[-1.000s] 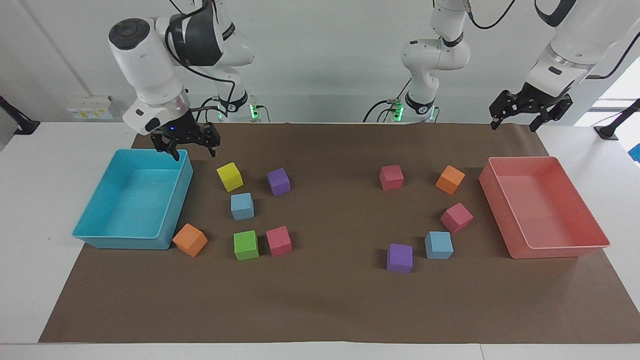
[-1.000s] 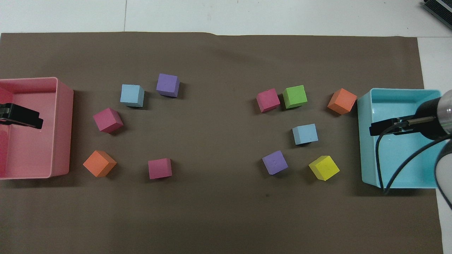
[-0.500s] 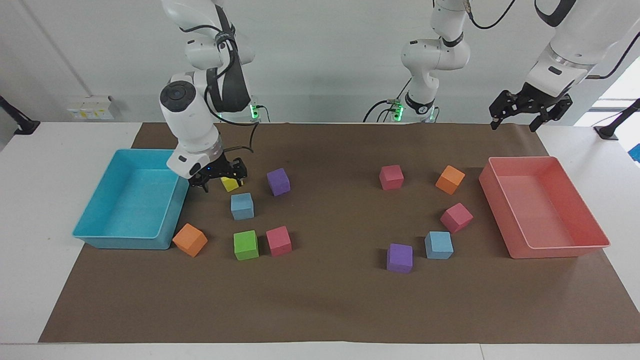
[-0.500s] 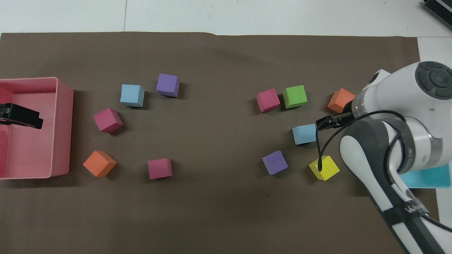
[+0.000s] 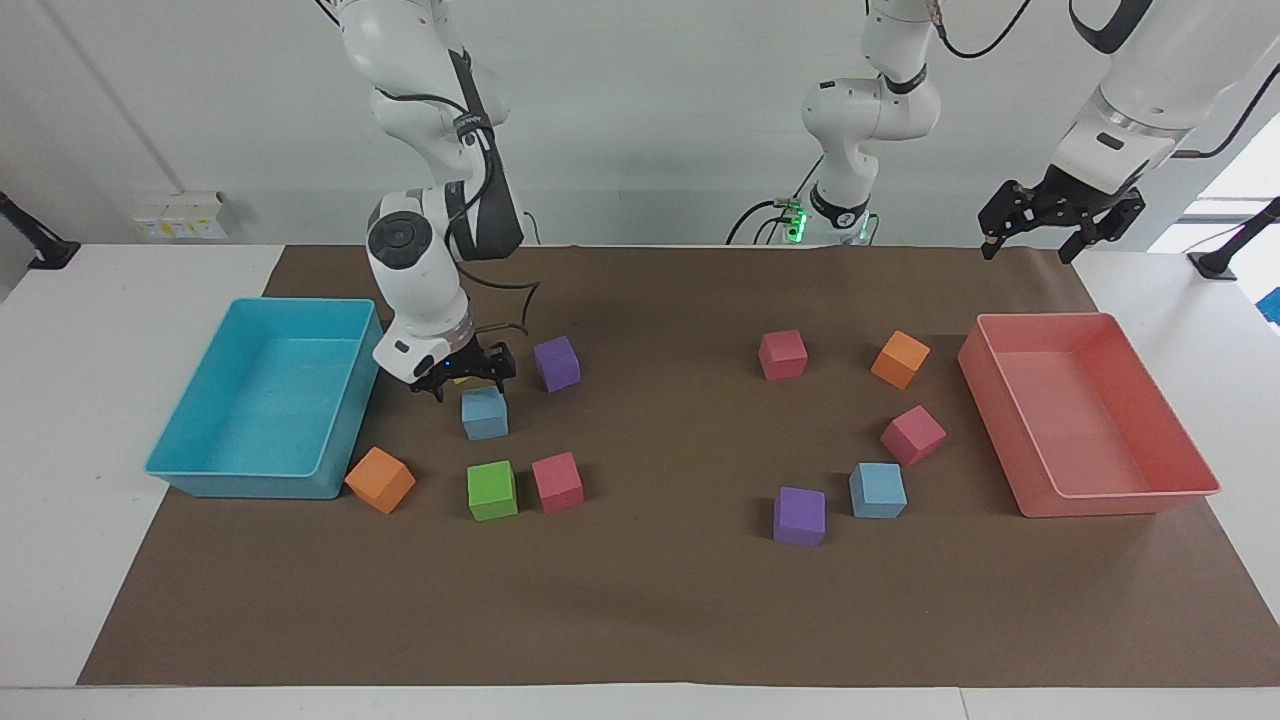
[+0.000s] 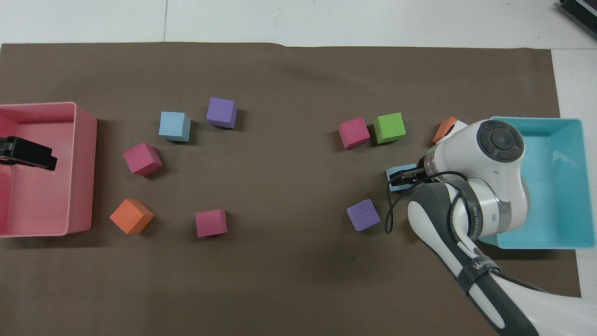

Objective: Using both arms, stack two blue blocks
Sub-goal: 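Close the right gripper on the light blue cube and lift it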

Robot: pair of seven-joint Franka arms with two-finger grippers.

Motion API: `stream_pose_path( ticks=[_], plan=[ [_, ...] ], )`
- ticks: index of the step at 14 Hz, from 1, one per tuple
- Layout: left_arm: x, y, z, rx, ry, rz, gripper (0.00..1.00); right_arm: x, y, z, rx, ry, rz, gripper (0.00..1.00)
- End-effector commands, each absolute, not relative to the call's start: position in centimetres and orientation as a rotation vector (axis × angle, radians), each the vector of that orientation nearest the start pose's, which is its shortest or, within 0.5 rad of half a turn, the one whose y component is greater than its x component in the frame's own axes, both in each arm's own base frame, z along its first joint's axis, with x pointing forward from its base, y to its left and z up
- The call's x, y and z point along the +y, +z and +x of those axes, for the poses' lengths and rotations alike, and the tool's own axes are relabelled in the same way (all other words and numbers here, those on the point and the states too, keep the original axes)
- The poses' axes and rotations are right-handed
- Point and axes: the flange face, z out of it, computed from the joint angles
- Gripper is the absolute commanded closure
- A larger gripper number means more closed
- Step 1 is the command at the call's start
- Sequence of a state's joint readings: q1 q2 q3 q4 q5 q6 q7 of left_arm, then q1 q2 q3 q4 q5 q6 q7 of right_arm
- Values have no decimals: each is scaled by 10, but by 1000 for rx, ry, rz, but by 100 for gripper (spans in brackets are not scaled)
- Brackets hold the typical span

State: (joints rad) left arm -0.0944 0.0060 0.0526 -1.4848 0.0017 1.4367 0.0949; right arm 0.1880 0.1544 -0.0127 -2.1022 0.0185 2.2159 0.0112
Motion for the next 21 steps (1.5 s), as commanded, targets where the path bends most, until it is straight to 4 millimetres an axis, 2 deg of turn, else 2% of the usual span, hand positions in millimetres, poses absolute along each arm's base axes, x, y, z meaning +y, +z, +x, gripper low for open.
stream_pose_path(
  ticks=[1, 6, 9, 17, 18, 19, 20, 21],
  plan=[
    [-19, 649, 537, 192, 79, -3143, 0, 97, 329, 545, -211, 37, -3111, 0],
    [-19, 649, 537, 192, 79, -3143, 0, 108, 311, 548, -235, 13, -3110, 0],
    [-19, 650, 536, 192, 77, -3143, 0, 107, 310, 548, -240, 18, -3110, 0],
    [-19, 650, 536, 192, 77, -3143, 0, 104, 287, 541, -238, 22, -3112, 1],
    [-19, 650, 536, 192, 77, -3143, 0, 105, 287, 541, -235, 22, -3112, 37],
    [-19, 650, 536, 192, 77, -3143, 0, 104, 287, 541, -221, 18, -3113, 78],
    [-19, 649, 537, 192, 79, -3143, 0, 105, 288, 542, -192, 7, -3111, 95],
    [-19, 650, 536, 192, 77, -3143, 0, 105, 288, 543, -158, 1, -3104, 100]
  ],
)
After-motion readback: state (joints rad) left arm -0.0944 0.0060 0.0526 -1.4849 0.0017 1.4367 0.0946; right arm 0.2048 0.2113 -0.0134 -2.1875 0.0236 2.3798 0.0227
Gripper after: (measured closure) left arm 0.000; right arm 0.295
